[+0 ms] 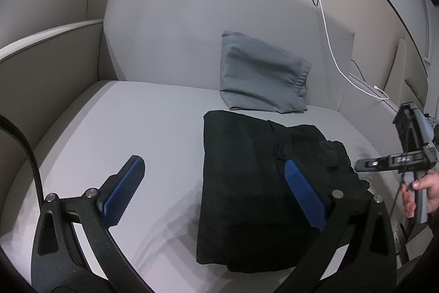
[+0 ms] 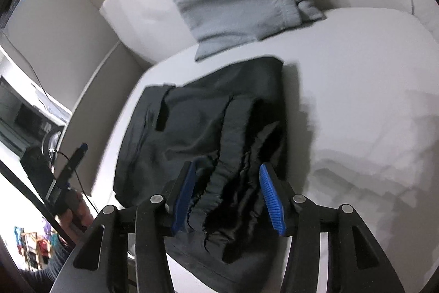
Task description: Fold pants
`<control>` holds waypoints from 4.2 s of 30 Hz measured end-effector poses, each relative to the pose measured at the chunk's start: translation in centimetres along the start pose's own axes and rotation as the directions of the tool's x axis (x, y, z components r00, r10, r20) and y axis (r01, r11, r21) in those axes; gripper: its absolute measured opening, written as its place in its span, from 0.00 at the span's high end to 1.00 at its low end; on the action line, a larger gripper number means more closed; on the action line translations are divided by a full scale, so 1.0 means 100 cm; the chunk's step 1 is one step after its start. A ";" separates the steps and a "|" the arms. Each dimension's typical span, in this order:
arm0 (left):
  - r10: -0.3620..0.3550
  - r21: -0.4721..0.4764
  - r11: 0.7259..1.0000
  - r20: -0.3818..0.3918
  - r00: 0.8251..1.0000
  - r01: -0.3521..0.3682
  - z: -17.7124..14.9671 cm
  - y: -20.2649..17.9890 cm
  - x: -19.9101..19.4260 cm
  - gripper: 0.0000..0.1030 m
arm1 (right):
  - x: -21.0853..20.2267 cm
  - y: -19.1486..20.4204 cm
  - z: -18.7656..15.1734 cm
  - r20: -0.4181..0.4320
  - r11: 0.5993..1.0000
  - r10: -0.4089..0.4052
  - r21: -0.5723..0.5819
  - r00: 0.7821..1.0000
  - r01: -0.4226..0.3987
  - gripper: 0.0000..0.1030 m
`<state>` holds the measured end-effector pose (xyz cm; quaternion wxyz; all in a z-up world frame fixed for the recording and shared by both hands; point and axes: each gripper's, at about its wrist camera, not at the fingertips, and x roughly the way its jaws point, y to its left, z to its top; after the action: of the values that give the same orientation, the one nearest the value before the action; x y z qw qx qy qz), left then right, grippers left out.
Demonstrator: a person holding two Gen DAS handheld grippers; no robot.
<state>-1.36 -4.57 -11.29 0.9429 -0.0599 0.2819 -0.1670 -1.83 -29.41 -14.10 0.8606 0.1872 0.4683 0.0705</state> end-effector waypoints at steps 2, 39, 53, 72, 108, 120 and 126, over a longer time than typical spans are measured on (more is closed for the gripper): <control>-0.001 0.005 1.000 -0.004 1.000 0.001 -0.001 -0.001 0.000 0.01 | 0.015 0.002 0.003 -0.010 1.000 -0.028 0.006 1.000 0.028 0.51; -0.049 -0.147 0.988 -0.014 0.999 0.047 0.004 0.019 0.000 0.01 | 0.003 0.008 -0.048 -0.014 0.911 0.333 0.260 0.943 -0.319 0.51; -0.043 -0.150 0.988 -0.018 0.999 0.040 0.004 0.018 0.001 0.01 | 0.019 0.012 -0.028 0.058 0.942 0.252 0.212 0.966 -0.259 0.87; -0.123 -0.070 0.991 -0.126 0.984 0.115 -0.006 -0.005 0.024 0.40 | -0.011 0.009 -0.065 0.077 0.973 0.155 0.161 0.985 -0.166 0.91; -0.067 0.015 0.996 -0.453 0.889 0.083 -0.049 -0.017 0.081 0.82 | 0.031 0.013 -0.048 -0.053 0.998 0.063 0.012 0.997 -0.062 1.00; -0.087 0.095 0.987 -0.350 0.933 0.128 0.048 -0.068 0.128 0.87 | -0.006 0.054 0.027 0.101 0.997 0.066 -0.038 0.993 -0.063 1.00; -0.040 0.075 0.994 -0.379 0.924 0.074 0.043 -0.068 0.167 0.88 | 0.034 0.026 0.047 0.056 1.000 -0.015 0.010 0.998 0.014 1.00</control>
<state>12.25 -16.65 -14.85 0.8676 0.0067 0.4484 -0.2150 4.06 -27.19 -13.41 0.8730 0.1899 0.4457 0.0567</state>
